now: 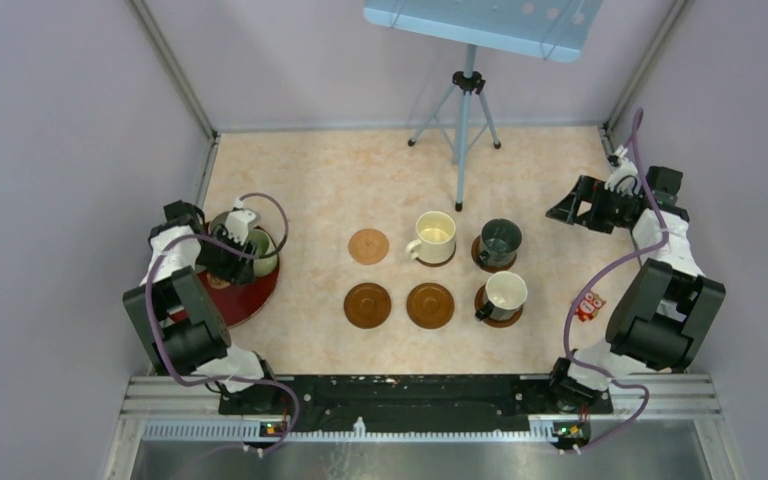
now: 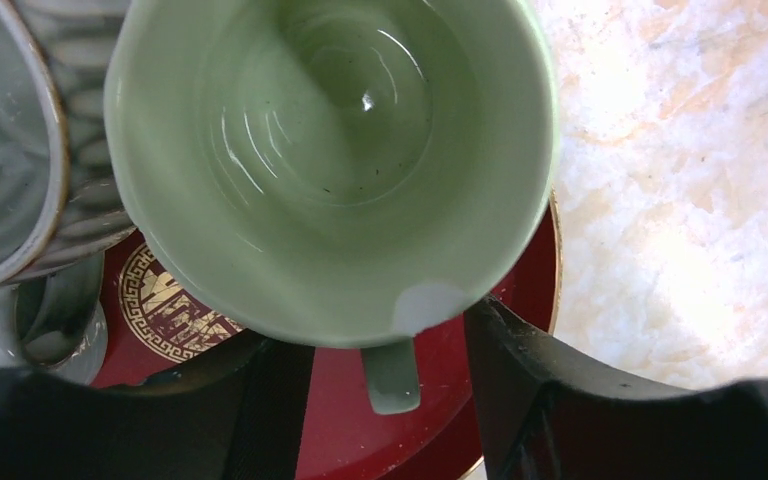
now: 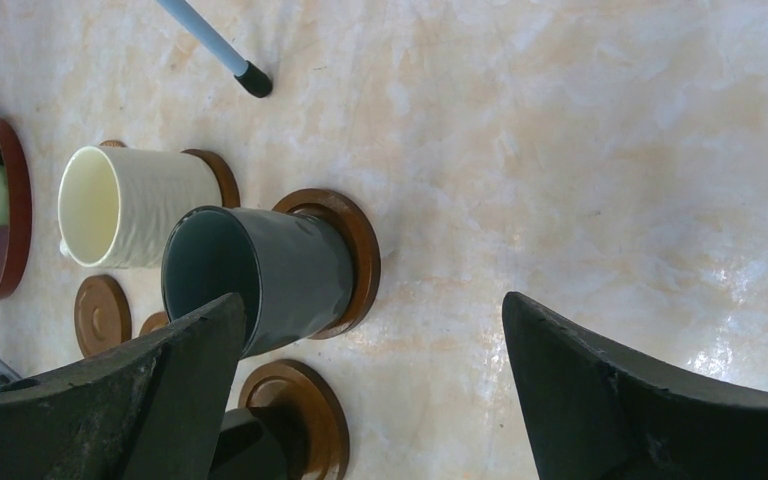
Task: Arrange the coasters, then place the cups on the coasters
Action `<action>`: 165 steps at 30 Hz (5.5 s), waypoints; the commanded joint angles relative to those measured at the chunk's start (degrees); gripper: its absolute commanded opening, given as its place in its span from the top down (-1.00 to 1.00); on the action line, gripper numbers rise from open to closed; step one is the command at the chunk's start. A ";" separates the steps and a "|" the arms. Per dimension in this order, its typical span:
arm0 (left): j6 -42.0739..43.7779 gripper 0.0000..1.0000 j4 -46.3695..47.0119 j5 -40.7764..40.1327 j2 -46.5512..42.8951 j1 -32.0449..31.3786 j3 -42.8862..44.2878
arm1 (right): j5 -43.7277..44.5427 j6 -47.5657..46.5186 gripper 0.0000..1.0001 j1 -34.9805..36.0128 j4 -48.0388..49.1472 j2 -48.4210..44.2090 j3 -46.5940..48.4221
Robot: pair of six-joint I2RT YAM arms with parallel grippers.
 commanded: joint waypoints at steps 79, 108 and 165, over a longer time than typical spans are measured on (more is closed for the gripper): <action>-61.65 1.00 25.41 -34.47 -4.50 -89.27 2.05 | 7.49 -0.97 -0.97 -0.54 2.66 -5.29 -4.18; -66.46 0.82 29.78 -34.21 4.08 -93.69 -2.19 | 8.41 -1.71 -0.97 -0.62 2.18 -5.78 -4.54; -32.94 -0.98 0.08 3.95 -12.46 -29.59 17.40 | 3.57 -2.53 -0.97 7.53 -6.02 0.30 12.67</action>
